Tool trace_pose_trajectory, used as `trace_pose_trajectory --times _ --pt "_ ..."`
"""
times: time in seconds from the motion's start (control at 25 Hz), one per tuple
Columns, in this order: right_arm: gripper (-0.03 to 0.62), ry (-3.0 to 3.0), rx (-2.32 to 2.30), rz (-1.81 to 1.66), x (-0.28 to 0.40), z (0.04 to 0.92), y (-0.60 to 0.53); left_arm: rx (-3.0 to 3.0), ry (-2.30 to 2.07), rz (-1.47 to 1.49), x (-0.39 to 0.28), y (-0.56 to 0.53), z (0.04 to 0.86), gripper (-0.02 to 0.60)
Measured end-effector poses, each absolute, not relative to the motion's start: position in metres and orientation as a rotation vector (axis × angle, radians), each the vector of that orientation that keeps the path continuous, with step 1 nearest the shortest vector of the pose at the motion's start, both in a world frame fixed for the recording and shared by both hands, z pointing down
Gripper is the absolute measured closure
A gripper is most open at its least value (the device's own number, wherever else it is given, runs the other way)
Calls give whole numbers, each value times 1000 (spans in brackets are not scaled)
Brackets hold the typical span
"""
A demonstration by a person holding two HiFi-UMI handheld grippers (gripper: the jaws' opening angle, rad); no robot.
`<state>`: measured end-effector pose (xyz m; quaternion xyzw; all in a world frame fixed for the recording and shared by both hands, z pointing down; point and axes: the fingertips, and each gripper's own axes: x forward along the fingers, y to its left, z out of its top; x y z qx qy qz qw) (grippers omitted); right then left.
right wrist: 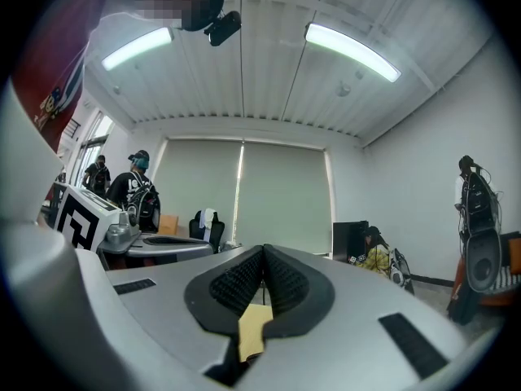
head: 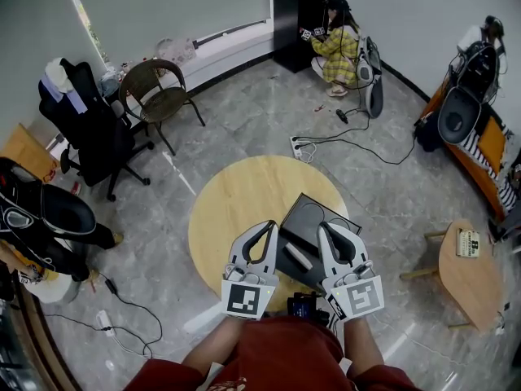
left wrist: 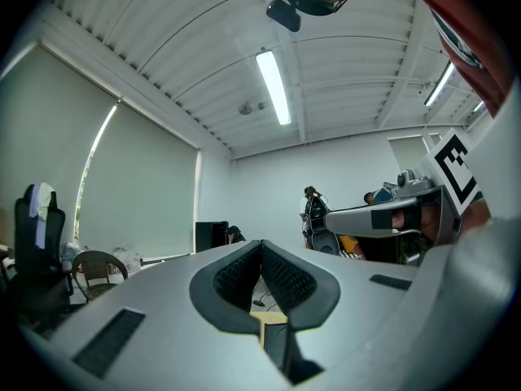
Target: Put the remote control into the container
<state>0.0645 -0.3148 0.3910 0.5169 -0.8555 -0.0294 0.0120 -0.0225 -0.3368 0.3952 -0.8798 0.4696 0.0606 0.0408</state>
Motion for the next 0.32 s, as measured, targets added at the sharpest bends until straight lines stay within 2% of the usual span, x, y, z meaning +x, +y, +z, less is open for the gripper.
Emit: trace_pose_trajectory --times 0.32 --pt "571 -2663 1616 -94 73 392 -316 -2695 1441 191 -15 -338 396 566"
